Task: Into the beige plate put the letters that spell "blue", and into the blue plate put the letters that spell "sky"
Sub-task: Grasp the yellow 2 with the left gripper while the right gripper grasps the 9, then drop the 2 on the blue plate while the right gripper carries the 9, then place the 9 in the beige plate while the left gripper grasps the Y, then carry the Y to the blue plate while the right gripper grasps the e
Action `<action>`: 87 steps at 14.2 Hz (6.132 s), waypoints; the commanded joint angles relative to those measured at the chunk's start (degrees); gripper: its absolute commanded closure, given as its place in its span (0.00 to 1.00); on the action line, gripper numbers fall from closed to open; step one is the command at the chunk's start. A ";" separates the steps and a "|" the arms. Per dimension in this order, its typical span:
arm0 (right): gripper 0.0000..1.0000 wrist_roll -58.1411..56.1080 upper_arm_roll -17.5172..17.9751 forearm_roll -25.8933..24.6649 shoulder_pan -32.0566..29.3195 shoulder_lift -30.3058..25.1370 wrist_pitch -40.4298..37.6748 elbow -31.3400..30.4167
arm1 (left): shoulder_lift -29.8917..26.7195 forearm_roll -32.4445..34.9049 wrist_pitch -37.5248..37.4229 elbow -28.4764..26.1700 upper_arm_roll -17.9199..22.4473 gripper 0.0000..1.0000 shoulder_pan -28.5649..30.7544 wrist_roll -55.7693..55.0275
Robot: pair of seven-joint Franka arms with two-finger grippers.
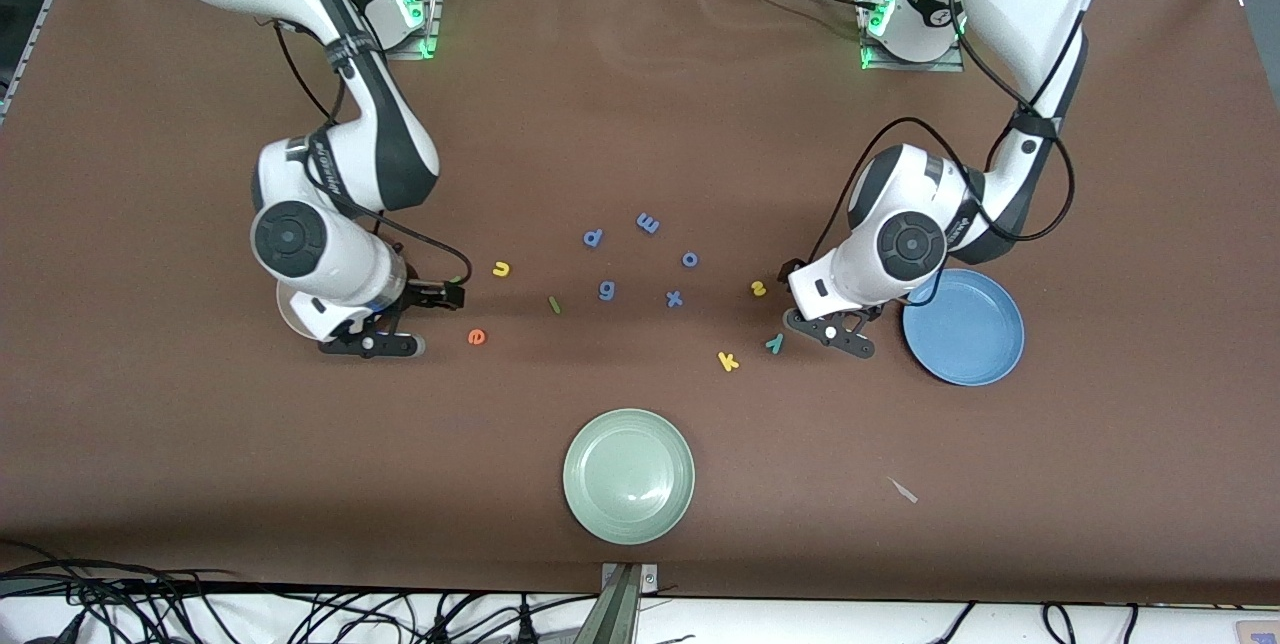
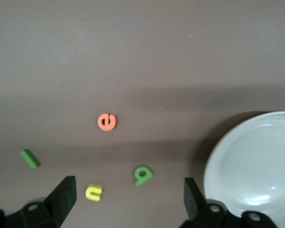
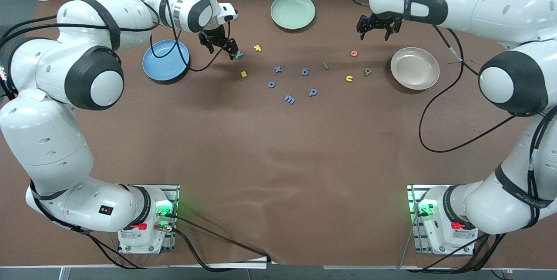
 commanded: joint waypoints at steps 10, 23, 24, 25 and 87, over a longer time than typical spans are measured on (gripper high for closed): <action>0.00 1.59 0.61 0.82 1.43 -0.34 15.77 -14.65 | 7.17 -3.42 7.47 0.72 2.74 0.19 -8.72 -9.19; 0.36 1.42 1.14 0.82 1.34 1.24 18.49 -16.94 | 1.12 -2.98 5.11 -2.45 2.74 1.00 -5.31 -8.40; 0.44 1.33 1.14 0.82 1.34 1.33 18.49 -16.85 | -0.81 -2.89 4.23 -2.62 2.74 1.00 -2.76 -7.79; 0.49 1.33 1.14 0.82 1.34 1.33 18.49 -16.94 | -2.40 -2.97 3.17 -3.23 2.74 1.00 0.22 -5.00; 0.53 -2.89 -8.62 13.48 9.16 16.18 7.51 8.99 | -4.00 -5.35 11.34 -9.13 9.94 1.00 14.91 33.24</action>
